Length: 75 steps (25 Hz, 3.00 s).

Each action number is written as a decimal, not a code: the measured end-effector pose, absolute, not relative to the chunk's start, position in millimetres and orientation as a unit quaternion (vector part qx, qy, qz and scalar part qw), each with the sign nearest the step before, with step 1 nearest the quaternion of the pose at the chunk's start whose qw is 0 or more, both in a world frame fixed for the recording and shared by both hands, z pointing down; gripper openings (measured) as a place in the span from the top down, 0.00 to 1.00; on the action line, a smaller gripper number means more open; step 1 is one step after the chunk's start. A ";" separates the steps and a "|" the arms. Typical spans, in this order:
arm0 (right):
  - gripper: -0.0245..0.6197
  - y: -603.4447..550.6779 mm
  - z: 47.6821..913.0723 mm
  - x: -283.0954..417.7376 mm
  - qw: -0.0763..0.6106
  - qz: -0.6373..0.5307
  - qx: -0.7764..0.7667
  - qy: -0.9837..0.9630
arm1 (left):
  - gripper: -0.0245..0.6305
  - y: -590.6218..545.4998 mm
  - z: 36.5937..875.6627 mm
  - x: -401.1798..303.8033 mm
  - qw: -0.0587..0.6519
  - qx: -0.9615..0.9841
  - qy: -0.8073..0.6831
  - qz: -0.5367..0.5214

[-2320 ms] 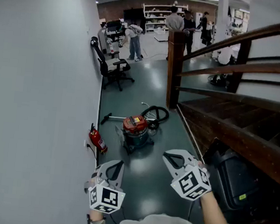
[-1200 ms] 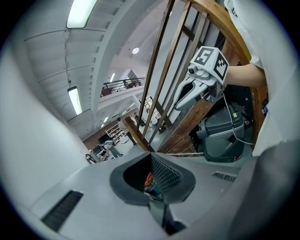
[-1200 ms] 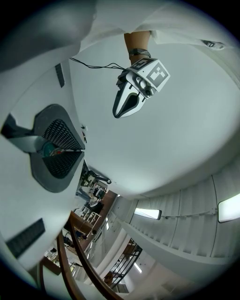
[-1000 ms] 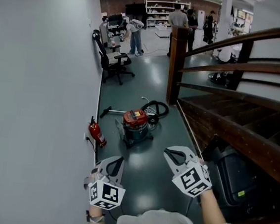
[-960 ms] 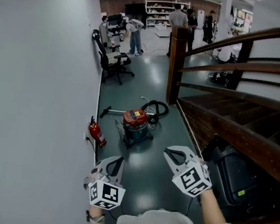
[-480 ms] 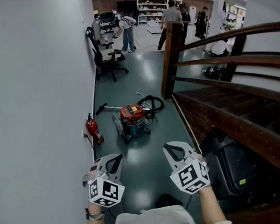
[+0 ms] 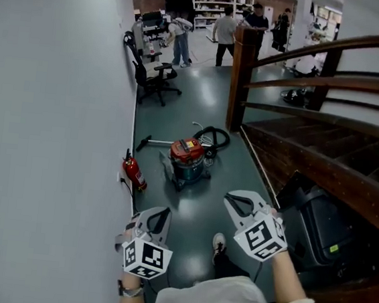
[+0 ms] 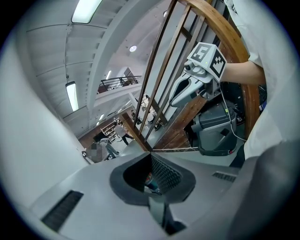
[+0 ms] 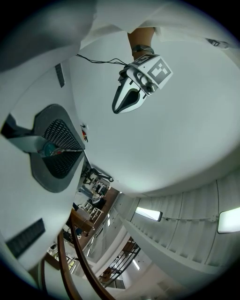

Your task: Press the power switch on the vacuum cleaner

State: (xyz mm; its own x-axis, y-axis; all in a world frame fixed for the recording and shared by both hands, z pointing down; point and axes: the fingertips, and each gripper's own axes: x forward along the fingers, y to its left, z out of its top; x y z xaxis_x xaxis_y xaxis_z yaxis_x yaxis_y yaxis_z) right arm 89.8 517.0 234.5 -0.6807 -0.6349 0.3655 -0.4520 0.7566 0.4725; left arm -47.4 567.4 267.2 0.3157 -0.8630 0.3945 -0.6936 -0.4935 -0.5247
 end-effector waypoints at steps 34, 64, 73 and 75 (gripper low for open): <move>0.91 240.8 246.1 87.6 0.270 -0.201 0.250 -0.908 | 0.96 297.5 270.9 -32.4 0.107 -0.794 0.496 -0.335; 0.91 122.4 264.6 101.6 0.277 -0.202 0.223 -0.912 | 0.96 178.0 290.5 -25.6 0.084 -0.785 0.508 -0.345; 0.91 67.1 273.7 86.0 0.287 -0.190 0.248 -0.905 | 0.96 113.4 296.5 -50.6 0.088 -0.797 0.494 -0.337; 0.91 52.2 276.8 79.3 0.289 -0.187 0.252 -0.905 | 0.96 97.8 299.7 -57.7 0.086 -0.799 0.490 -0.338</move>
